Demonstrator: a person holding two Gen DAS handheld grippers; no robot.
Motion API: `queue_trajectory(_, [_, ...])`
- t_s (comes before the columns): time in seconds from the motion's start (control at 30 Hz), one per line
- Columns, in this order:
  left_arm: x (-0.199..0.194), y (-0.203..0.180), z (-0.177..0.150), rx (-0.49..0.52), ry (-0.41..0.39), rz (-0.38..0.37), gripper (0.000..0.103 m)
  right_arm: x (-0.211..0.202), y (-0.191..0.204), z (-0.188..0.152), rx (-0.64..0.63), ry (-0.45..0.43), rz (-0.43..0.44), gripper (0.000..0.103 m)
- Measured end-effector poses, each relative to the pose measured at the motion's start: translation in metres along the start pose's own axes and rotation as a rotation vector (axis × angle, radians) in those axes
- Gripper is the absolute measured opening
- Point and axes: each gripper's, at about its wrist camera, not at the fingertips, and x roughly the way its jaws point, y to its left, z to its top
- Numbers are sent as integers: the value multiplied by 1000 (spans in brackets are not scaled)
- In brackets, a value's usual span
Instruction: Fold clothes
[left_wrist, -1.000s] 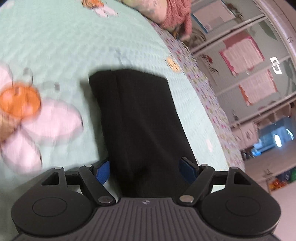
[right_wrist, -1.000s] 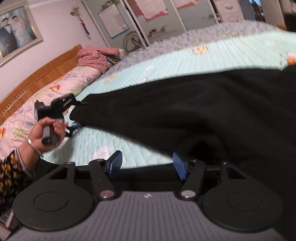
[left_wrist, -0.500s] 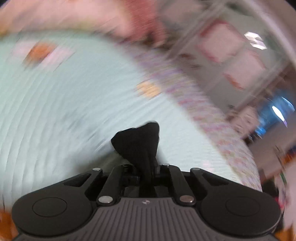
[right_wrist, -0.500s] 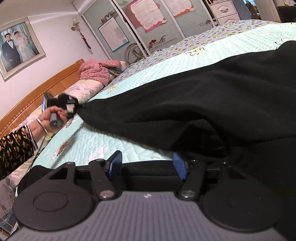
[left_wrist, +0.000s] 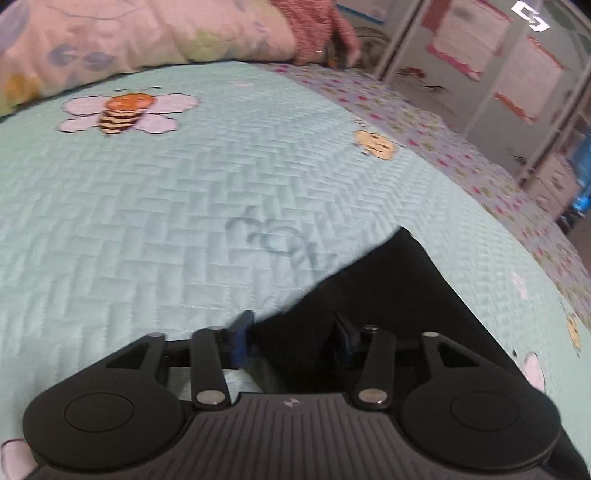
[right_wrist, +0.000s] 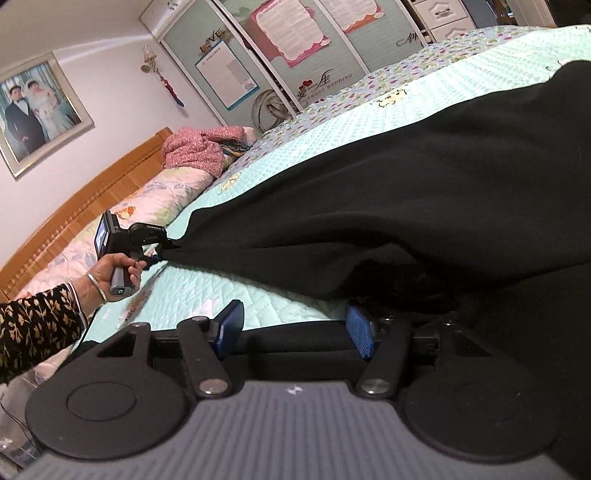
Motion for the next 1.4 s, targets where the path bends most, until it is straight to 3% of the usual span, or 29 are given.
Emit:
queue_trajectory(0.07, [-10, 5, 11, -78, -27, 68, 68, 0, -3, 0, 11, -2, 8, 62])
queue_trajectory(0.13, [-18, 14, 27, -192, -88, 177, 68, -1, -4, 0, 16, -4, 12, 62])
queue_trajectory(0.23, [-41, 12, 34, -238, -143, 245, 68, -1, -5, -1, 22, -8, 18, 62])
queue_trajectory(0.3, [-48, -29, 26, 11, -135, 84, 68, -1, -6, -2, 29, -10, 24, 62])
queue_trajectory(0.4, [-45, -118, -19, 452, -59, -129, 68, -2, -9, -2, 40, -13, 33, 62])
queue_trajectory(0.47, [-44, -165, -47, 587, -6, -234, 68, -3, -10, -2, 41, -14, 34, 62])
queue_trajectory(0.53, [-39, -202, -65, 640, 75, -276, 68, -3, -10, -3, 39, -14, 33, 62])
queue_trajectory(0.6, [-24, -222, -76, 684, 155, -242, 68, -3, -9, -3, 39, -14, 33, 62])
queue_trajectory(0.73, [-1, -197, -96, 822, 276, -107, 71, -4, -9, -3, 49, -18, 43, 62])
queue_trajectory(0.8, [-10, -162, -89, 806, 287, -152, 73, -4, -11, -2, 61, -23, 55, 62])
queue_trajectory(0.87, [-15, -132, -75, 768, 316, -127, 73, -5, -13, -2, 70, -27, 65, 62])
queue_trajectory(0.97, [-21, -101, -45, 691, 278, -62, 67, -5, -13, -1, 75, -29, 69, 62])
queue_trajectory(1.0, [-22, -98, -37, 668, 249, -55, 66, -5, -13, -1, 75, -29, 69, 62])
queue_trajectory(1.17, [-10, -108, 6, 449, 129, -185, 66, -4, -13, -2, 75, -29, 69, 62])
queue_trajectory(1.27, [25, -109, 22, 284, 155, -220, 66, -3, -13, -2, 80, -30, 73, 62])
queue_trajectory(1.37, [54, -86, 25, 172, 182, -150, 66, -3, -15, -2, 88, -31, 76, 62])
queue_trajectory(1.4, [57, -76, 25, 140, 172, -128, 57, -3, -15, -2, 90, -31, 77, 61])
